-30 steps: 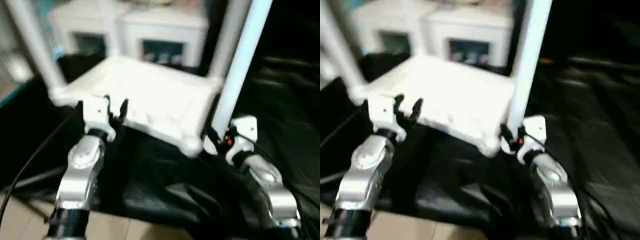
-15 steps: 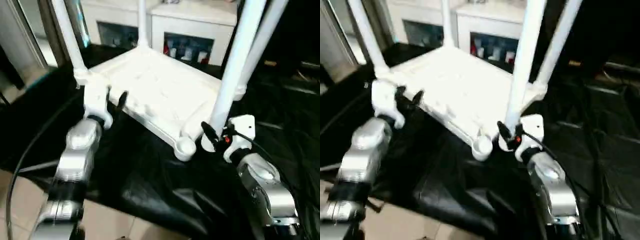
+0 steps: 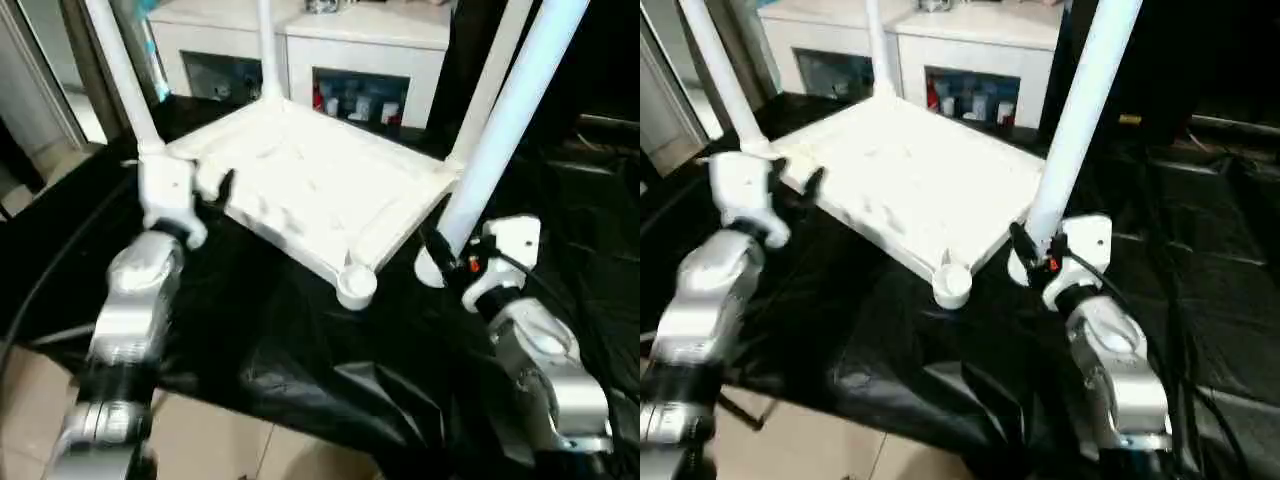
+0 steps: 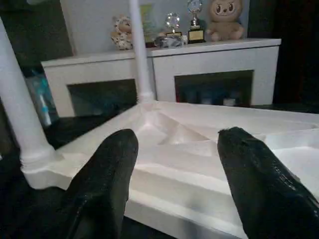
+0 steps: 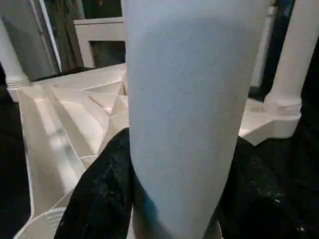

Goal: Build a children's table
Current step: Move to table

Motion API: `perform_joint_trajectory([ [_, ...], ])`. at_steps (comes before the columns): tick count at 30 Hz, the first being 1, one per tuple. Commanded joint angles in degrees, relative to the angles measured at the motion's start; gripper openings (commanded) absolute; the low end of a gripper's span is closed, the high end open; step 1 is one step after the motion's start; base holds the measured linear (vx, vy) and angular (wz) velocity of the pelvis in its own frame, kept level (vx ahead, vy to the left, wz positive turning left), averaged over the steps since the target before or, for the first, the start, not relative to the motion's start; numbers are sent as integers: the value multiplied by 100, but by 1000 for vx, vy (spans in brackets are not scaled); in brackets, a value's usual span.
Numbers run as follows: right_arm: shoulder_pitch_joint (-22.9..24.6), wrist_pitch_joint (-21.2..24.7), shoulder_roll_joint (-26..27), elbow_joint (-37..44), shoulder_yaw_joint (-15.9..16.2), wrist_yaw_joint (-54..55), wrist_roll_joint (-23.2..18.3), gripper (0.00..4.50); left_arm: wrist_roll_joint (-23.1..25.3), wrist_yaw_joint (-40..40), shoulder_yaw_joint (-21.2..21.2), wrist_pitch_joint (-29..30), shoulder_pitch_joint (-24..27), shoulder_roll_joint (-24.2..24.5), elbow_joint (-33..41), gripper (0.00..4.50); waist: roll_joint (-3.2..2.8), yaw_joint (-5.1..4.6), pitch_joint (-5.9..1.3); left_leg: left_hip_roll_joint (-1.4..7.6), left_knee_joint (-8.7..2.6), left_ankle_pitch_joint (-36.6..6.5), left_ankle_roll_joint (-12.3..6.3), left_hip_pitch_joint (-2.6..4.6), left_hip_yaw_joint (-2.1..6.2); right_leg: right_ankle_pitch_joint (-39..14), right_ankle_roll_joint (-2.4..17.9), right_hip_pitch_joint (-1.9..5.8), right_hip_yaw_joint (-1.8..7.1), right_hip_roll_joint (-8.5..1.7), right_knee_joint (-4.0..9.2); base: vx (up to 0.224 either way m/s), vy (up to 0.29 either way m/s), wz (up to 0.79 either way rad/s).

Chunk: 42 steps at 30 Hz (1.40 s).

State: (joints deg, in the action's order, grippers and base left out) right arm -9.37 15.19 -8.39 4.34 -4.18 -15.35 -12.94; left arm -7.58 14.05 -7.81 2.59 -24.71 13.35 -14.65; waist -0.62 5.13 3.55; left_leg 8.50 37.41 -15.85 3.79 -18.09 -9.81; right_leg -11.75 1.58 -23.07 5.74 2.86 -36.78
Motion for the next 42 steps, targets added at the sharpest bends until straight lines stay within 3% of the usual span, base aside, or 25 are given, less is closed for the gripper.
perform_joint_trajectory([
  [1, -92, 88, 81, -20, -48, 76, -59, 188, 36, -128, 10, 56, 65, 18, 165, 299, 277, 361, -357, -114, 503, -680, -14, -373, 343, -2366, 970, 630, 1547, -1067, 916, -12, 115, -43],
  [3, -74, 125, 150, -17, -57, 129, -76, 188, 172, -221, 83, -34, 110, 13, 174, 299, 267, 465, -387, -304, 702, -521, 45, -498, 632, -1597, 724, 576, 1763, -836, 884, -17, 134, -48],
  [4, -47, 160, 202, 2, -49, 182, -87, 188, 281, -318, 139, -109, 143, 0, 185, 299, 104, 415, -389, -277, 125, 2, 231, -315, 788, -557, 412, 461, 1542, -194, 790, -30, 180, -54],
  [6, -20, 170, 234, 9, -30, 222, -80, 188, 333, -404, 175, -113, 133, -46, 195, 299, -188, 184, -430, -77, -544, 618, 423, 160, 759, -182, -148, 95, 818, 361, 459, -31, 201, -45],
  [7, -7, 185, 235, 12, -20, 241, -82, 188, 319, -435, 163, -47, 121, -79, 225, 299, -365, -84, -509, 1102, -817, 964, 124, 208, 936, -991, -236, -351, -181, -189, -322, -37, 198, -15],
  [8, -6, 185, 236, 12, -20, 242, -82, 188, 318, -437, 162, -42, 120, -81, 227, 299, -445, -9, -502, 1319, -911, 1443, 632, 40, 897, -757, -271, -406, -433, -347, -443, -37, 198, -15],
  [9, 2, 181, 238, 12, -18, 248, -85, 188, 313, -455, 154, -3, 107, -99, 245, 299, -499, 37, -575, 1069, -764, 2757, 1001, -1, 974, -158, -73, -383, -786, -461, -624, -54, 152, 10],
  [10, 9, 198, 236, 17, -16, 250, -80, 188, 347, -490, 158, 71, 99, -102, 286, 299, -529, -82, -667, 920, -558, 4184, 1196, 192, 1028, -115, -1, -472, -924, -498, -642, -21, 123, 11],
  [12, 9, 186, 228, 14, -36, 264, -67, 188, 321, -518, 137, 155, 86, -130, 318, 299, -507, -108, -706, 811, -408, 5921, 683, 375, 1203, -409, -76, -493, -972, -568, -546, -15, 50, 2],
  [14, -1, 175, 219, 1, -69, 272, -67, 188, 339, -567, 136, 222, 76, -139, 338, 299, -362, -147, -707, 726, -343, 6469, -782, 427, 1279, -448, -140, -442, -782, -774, -280, -47, -116, -23],
  [15, -35, 158, 192, -47, -134, 283, -73, 188, 358, -611, 157, 331, 71, -145, 355, 299, -185, -146, -682, 454, -276, 5635, -1570, 252, 1200, 70, 132, -280, -575, -964, 68, -65, -139, -27],
  [16, -69, 131, 171, -92, -155, 283, -62, 188, 372, -573, 194, 314, 95, -136, 373, 299, 226, -69, -619, -110, -89, 3132, -1570, -421, 746, 840, 209, 253, -359, -1220, 277, -103, -143, -21],
  [17, -72, 129, 169, -96, -156, 283, -60, 188, 372, -569, 197, 312, 97, -136, 375, 299, 288, 47, -639, -315, 63, 1788, -1398, -684, 545, 1400, 51, 487, -288, -1429, 384, -109, -161, -5],
  [18, -92, 111, 156, -122, -165, 284, -51, 188, 375, -539, 219, 296, 114, -132, 386, 299, 211, 210, -630, -293, 92, 946, -1049, -609, 482, 1732, -172, 423, -264, -1525, 432, -109, -161, -5],
  [19, -125, 89, 137, -165, -163, 261, -39, 188, 468, -526, 279, 200, 166, -98, 378, 299, 161, 134, -511, -233, -109, 476, -352, -526, 428, 1027, -873, 364, -457, -1339, 552, -108, -151, -2],
  [20, -142, 78, 127, -189, -161, 246, -35, 188, 521, -526, 310, 145, 190, -83, 367, 299, 130, 100, -490, -150, -234, 446, -251, -539, 432, 476, -932, 353, -510, -1241, 577, -117, -92, -10],
  [22, -160, 59, 106, -221, -144, 231, -26, 188, 554, -467, 362, 67, 247, -51, 368, 299, -41, -44, -468, 136, -571, -154, -69, -466, 441, -1300, -544, 344, -685, -997, 631, -117, -65, -9],
  [25, -216, 39, 32, -334, -60, 8, -93, 188, 550, -407, 403, 129, 340, -42, 412, 299, -88, -161, -378, 345, -726, -1434, 55, -252, 401, -2579, 195, 201, -750, -1011, 783, -98, -11, 3],
  [32, -233, 5, -47, -402, 152, -251, 7, 188, 450, -337, 416, 191, 321, -37, 434, 299, -89, -166, -385, 385, -750, -1356, 95, -288, 286, -2074, 499, 232, -680, -1064, 724, -33, 3, 3],
  [35, -225, -33, -87, -413, 247, -264, 115, 188, 272, -232, 357, 190, 331, -92, 456, 299, -83, -181, -363, 373, -775, -2082, 126, -166, 283, -3012, 354, 261, -723, -1075, 766, 0, 0, 0],
  [36, -204, -51, -89, -431, 277, -257, 149, 188, 258, -228, 360, 193, 363, -118, 493, 299, -2, -153, -299, 281, -848, -2478, -63, -384, 412, -3796, 171, 471, -923, -1189, 795, 0, 0, 0],
  [38, -181, -67, -95, -436, 308, -254, 190, 188, 275, -242, 375, 196, 388, -136, 513, 299, -80, -247, -271, 169, -607, -2981, -131, -158, 407, -5298, -193, 422, -1224, -1317, 1081, 33, -2, 29],
  [40, -141, -82, -64, -430, 302, -246, 196, 188, 292, -244, 407, 192, 418, -154, 523, 299, -213, -382, -216, 219, -726, -3241, -196, -389, 434, -5003, -216, 848, -1569, -1244, 994, 59, 20, 33],
  [41, -128, -43, -10, -431, 246, -248, 99, 188, 292, -238, 418, 195, 427, -160, 527, 299, -207, -437, -261, 232, -810, -3325, -209, -552, 490, -4571, -213, 1048, -1528, -1197, 796, 0, 0, 0],
  [42, -128, -43, -10, -431, 246, -248, 99, 188, 292, -238, 418, 195, 427, -160, 527, 299, -225, -559, -260, 470, -859, -3866, -65, 109, 527, -3584, 81, 598, -1338, -1023, 796, 104, 0, 24],
])
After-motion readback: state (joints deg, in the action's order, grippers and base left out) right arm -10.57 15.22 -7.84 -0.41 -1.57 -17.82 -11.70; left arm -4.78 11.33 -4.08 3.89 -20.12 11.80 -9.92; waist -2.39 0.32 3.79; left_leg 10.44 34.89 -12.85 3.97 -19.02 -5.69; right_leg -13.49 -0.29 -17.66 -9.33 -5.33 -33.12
